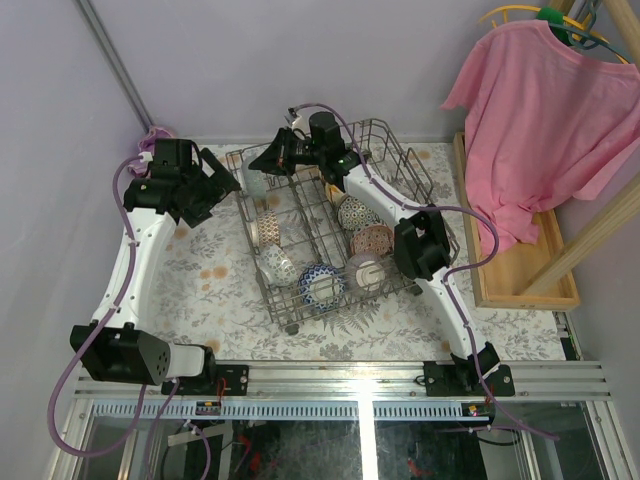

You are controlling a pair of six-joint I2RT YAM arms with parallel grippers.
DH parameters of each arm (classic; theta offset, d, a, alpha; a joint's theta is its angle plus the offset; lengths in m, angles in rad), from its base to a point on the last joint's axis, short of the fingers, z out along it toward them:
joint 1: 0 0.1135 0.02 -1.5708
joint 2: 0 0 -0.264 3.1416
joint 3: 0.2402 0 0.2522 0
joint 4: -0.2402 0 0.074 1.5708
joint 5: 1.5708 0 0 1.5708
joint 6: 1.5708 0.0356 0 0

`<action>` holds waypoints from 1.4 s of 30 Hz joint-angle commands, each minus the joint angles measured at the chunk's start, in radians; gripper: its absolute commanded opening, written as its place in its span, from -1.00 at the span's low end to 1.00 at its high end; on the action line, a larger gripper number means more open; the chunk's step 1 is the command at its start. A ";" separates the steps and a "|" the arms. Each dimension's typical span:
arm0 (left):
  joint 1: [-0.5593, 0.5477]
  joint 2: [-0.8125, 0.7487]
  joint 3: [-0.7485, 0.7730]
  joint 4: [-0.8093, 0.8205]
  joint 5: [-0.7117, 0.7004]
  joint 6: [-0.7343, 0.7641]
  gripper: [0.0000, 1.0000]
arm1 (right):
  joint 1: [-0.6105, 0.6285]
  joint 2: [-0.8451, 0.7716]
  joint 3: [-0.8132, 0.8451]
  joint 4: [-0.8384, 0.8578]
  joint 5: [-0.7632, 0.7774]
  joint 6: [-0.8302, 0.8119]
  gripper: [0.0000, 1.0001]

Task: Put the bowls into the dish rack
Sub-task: Pick up the bowl from the dish rack.

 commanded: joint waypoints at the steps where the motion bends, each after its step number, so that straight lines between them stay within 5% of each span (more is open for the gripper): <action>1: 0.007 -0.018 0.008 -0.012 0.028 0.028 0.89 | 0.009 0.217 0.075 0.035 -0.023 0.011 -0.74; 8: 0.007 -0.015 -0.001 -0.005 0.026 0.023 0.89 | 0.021 0.238 0.069 0.030 -0.046 0.015 -0.71; 14: 0.007 -0.012 -0.005 0.001 0.026 0.022 0.89 | 0.026 0.185 -0.049 0.278 -0.075 0.115 -0.94; 20: 0.008 -0.004 -0.020 0.000 0.019 0.019 0.88 | 0.026 0.180 -0.022 0.346 -0.085 0.159 -0.93; 31: 0.005 0.009 -0.017 0.026 0.017 -0.006 0.87 | 0.025 0.031 -0.022 0.170 -0.098 0.012 -0.94; 37: 0.000 -0.004 -0.010 -0.026 0.049 -0.019 0.57 | 0.017 -0.065 -0.083 0.091 -0.092 -0.072 -0.95; 42: -0.059 -0.030 0.071 -0.139 0.048 -0.049 0.57 | -0.008 -0.128 -0.068 0.068 -0.082 -0.082 -0.95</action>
